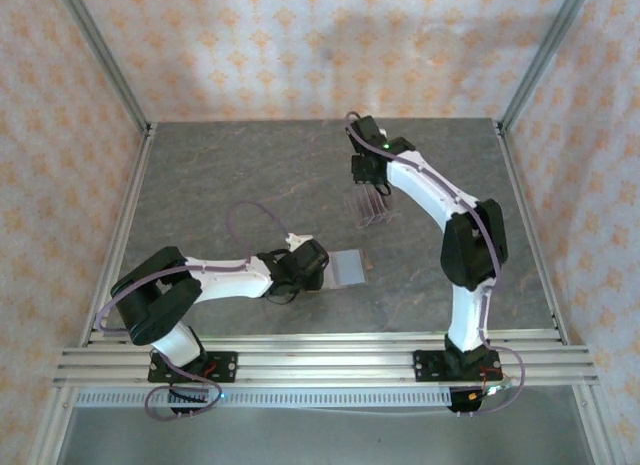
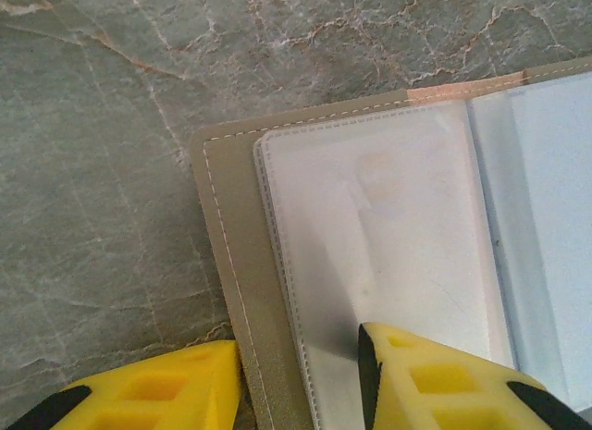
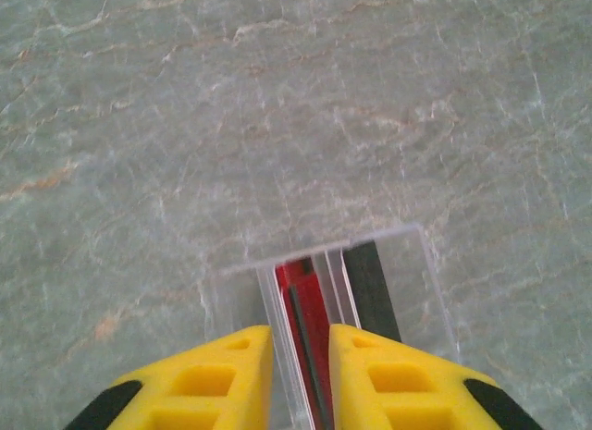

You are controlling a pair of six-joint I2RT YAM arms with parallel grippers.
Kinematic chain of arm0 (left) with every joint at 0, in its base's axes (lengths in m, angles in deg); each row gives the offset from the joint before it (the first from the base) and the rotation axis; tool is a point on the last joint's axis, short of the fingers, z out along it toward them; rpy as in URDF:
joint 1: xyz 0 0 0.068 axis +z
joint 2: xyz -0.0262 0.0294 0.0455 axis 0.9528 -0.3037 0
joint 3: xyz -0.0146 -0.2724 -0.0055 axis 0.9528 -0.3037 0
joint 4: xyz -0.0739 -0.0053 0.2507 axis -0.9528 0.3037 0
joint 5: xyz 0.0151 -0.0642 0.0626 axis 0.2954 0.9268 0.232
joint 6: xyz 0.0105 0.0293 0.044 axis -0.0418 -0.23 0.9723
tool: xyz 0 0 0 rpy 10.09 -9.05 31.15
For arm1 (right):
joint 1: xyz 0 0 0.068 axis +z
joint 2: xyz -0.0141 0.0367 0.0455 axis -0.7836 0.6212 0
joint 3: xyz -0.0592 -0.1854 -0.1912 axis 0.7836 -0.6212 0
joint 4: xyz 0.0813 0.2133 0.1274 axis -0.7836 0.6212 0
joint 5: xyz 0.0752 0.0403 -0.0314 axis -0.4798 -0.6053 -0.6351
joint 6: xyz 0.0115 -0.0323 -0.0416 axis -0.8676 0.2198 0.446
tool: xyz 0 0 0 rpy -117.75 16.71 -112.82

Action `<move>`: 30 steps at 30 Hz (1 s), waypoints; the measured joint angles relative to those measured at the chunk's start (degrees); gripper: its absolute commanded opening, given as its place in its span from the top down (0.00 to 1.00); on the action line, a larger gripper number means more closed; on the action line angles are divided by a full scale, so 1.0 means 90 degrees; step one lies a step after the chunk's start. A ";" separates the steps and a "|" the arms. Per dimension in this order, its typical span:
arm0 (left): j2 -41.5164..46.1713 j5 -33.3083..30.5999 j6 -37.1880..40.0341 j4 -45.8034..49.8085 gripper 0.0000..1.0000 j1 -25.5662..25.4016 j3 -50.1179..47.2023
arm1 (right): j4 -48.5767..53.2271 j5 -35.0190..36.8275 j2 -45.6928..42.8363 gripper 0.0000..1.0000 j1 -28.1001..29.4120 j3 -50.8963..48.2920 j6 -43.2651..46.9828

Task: Put the credit cards into the card holder
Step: Pick up the credit card from the storage box.

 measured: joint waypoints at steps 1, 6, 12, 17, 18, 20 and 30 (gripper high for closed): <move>0.0002 -0.0007 0.0000 -0.0044 0.61 0.0000 -0.0027 | 0.0063 0.0036 0.0182 0.79 -0.0015 0.0192 0.0051; 0.0017 -0.0036 0.0002 -0.0189 0.62 0.0000 -0.0117 | 0.0476 0.0136 0.1018 0.82 -0.0066 0.1022 0.0233; 0.0046 -0.0046 0.0002 -0.0333 0.62 0.0000 -0.0216 | 0.0925 0.0308 0.1501 0.83 -0.0070 0.1477 0.0284; 0.0087 -0.0049 0.0005 -0.0464 0.62 0.0000 -0.0294 | 0.1168 0.0461 0.1559 0.83 -0.0070 0.1637 0.0282; 0.0087 -0.0049 0.0005 -0.0466 0.62 0.0000 -0.0296 | 0.1202 0.0471 0.1566 0.83 -0.0070 0.1661 0.0282; 0.0087 -0.0049 0.0005 -0.0466 0.62 0.0000 -0.0296 | 0.1258 0.0515 0.1588 0.83 -0.0070 0.1712 0.0282; 0.0087 -0.0049 0.0005 -0.0478 0.62 0.0000 -0.0301 | 0.1462 0.0583 0.1875 0.84 -0.0136 0.1897 0.0282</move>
